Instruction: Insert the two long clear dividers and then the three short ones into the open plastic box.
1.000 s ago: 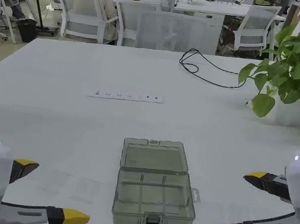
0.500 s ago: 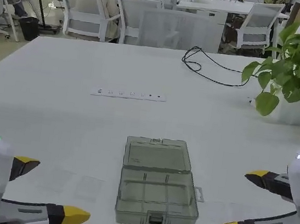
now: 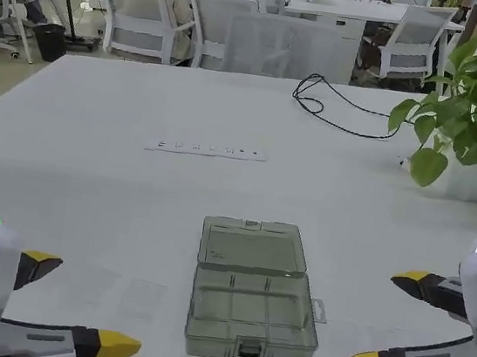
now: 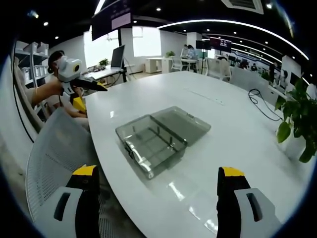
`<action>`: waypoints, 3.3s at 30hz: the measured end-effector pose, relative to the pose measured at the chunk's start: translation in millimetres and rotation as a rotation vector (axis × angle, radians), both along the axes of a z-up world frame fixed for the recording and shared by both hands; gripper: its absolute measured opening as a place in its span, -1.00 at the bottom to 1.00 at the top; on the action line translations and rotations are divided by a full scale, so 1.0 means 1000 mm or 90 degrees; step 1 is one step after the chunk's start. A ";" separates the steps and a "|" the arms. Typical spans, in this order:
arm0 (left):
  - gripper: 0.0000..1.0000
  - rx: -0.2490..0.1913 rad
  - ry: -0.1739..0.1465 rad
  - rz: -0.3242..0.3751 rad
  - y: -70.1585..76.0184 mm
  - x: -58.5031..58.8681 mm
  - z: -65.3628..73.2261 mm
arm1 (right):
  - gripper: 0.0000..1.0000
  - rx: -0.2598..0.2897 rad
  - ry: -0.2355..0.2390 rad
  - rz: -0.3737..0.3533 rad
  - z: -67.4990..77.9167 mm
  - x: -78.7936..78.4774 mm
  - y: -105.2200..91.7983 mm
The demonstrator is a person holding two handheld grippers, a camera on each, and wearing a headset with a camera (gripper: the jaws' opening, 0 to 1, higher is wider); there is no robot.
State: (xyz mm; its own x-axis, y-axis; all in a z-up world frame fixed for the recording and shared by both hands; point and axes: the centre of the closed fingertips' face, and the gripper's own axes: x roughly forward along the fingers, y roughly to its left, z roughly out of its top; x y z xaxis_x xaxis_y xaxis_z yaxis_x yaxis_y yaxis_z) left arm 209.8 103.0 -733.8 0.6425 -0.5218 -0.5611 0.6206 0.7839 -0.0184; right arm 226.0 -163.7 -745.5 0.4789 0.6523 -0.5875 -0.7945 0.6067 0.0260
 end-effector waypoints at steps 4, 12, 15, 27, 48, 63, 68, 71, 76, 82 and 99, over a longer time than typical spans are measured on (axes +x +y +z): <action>0.82 0.000 0.001 -0.001 0.000 -0.001 0.000 | 1.00 -0.003 0.006 0.008 -0.001 -0.001 0.002; 0.77 0.008 0.006 0.004 0.003 -0.001 -0.002 | 1.00 -0.002 0.005 0.011 0.000 -0.001 0.004; 0.73 0.009 0.006 0.008 0.005 0.000 -0.002 | 1.00 0.001 0.003 0.011 0.001 0.000 0.004; 0.41 0.032 0.018 0.046 0.027 0.014 -0.008 | 0.95 0.006 -0.002 0.013 0.005 0.002 0.009; -0.05 0.102 0.089 0.099 0.060 0.040 -0.055 | 0.90 0.014 -0.002 0.004 0.011 0.005 0.016; -0.16 0.127 0.135 0.112 0.069 0.052 -0.088 | 0.88 0.012 0.007 -0.010 0.007 0.007 0.012; -0.19 0.133 0.148 0.123 0.071 0.054 -0.098 | 0.87 0.014 0.012 -0.014 0.006 0.008 0.011; -0.22 0.136 0.154 0.127 0.072 0.055 -0.102 | 0.87 0.013 0.015 -0.016 0.004 0.009 0.010; -0.25 0.141 0.165 0.134 0.073 0.054 -0.106 | 0.86 0.014 0.017 -0.019 0.003 0.010 0.009; -0.28 0.133 0.179 0.141 0.073 0.053 -0.109 | 0.86 0.012 0.017 -0.019 0.003 0.010 0.009; -0.35 0.129 0.203 0.177 0.076 0.054 -0.110 | 0.84 0.008 0.017 -0.011 0.002 0.007 0.014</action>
State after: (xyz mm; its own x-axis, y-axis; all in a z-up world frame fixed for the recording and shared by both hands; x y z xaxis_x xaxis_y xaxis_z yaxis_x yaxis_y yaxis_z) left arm 263.3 179.0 -843.8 0.5210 -0.2142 -0.8262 0.3753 0.9269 -0.0037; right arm 233.4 -149.6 -743.4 0.4742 0.6512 -0.5925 -0.7826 0.6201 0.0552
